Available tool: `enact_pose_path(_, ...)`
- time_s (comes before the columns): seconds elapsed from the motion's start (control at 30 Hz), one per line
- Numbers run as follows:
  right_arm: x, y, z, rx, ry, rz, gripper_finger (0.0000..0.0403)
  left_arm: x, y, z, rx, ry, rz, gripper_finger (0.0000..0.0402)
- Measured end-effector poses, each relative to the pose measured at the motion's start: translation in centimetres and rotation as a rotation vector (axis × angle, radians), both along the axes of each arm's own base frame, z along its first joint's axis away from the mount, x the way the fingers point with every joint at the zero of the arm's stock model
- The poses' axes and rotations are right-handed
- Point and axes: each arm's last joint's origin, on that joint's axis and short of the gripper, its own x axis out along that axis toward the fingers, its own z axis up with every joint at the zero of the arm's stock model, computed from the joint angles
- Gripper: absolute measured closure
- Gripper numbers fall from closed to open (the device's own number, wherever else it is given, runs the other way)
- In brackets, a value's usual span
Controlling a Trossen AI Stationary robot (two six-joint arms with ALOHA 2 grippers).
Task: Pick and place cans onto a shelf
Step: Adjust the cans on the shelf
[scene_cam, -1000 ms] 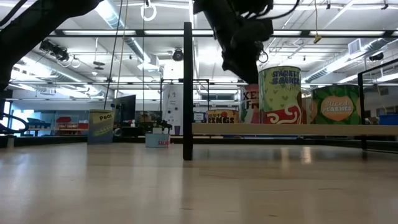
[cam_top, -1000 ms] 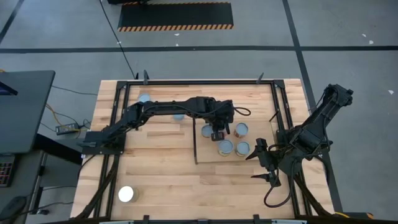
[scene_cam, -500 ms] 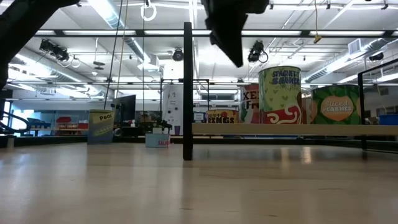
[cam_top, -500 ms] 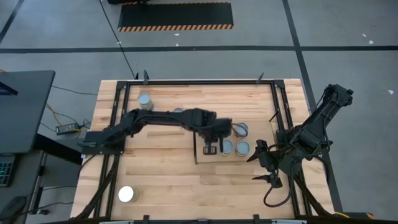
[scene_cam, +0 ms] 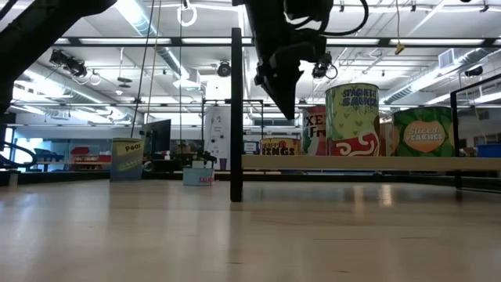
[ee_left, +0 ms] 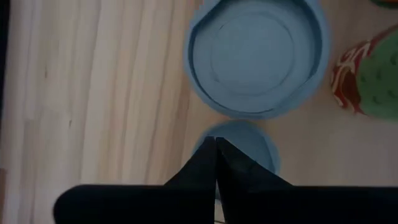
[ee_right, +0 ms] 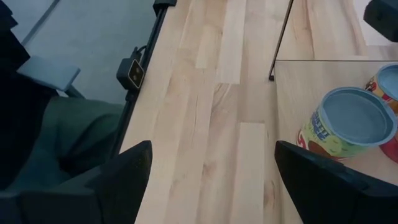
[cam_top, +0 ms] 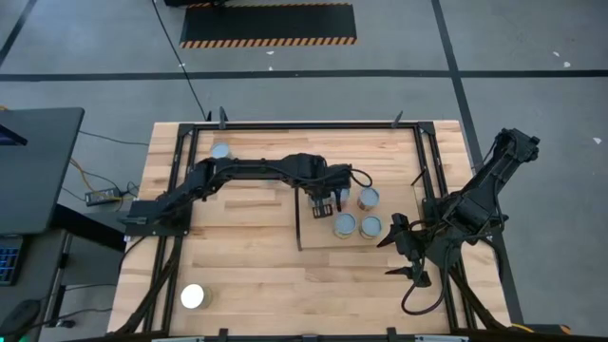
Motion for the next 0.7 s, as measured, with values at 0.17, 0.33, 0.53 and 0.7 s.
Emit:
enact_pose_path(0.17, 0.00, 0.00, 0.00, -0.017, -0.005, 0.015, 0.0055, 0.27, 0.09, 0.07, -0.008, -0.028, -0.011, 0.0395)
enact_pose_path(0.33, 0.00, 0.00, 0.00, -0.025, -0.007, 0.023, 0.0055, 0.56, 0.06, 0.18, -0.004, -0.058, -0.023, 0.0394)
enact_pose_path(0.53, 0.00, 0.00, 0.00, -0.022, -0.006, 0.019, 0.0055, 0.81, 0.11, 0.30, -0.001, -0.087, -0.023, 0.0393)
enact_pose_path(0.7, 0.00, 0.00, 0.00, -0.021, -0.006, 0.018, 0.0055, 0.47, 0.07, 0.34, -0.004, -0.059, -0.021, 0.0393)
